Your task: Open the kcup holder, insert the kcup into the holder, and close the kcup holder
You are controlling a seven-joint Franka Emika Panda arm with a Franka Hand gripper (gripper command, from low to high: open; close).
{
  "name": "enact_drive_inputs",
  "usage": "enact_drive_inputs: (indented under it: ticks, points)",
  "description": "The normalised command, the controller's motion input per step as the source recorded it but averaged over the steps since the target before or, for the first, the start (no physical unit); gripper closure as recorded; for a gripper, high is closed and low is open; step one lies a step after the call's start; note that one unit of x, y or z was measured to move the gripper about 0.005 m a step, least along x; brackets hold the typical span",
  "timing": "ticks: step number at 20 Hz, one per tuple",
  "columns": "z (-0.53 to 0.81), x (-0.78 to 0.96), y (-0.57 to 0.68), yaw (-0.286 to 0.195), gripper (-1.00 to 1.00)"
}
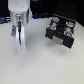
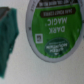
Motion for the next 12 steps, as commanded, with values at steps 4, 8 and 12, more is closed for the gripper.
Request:
enact_drive_inputs:
  ticks: [4, 8, 12]
  points:
    - [0.02, 0.00, 0.02, -0.057, 1.00]
    - [0.49, 0.06, 0.19, -0.035, 1.00]
    - [0.82, 0.10, 0.35, -0.007, 1.00]
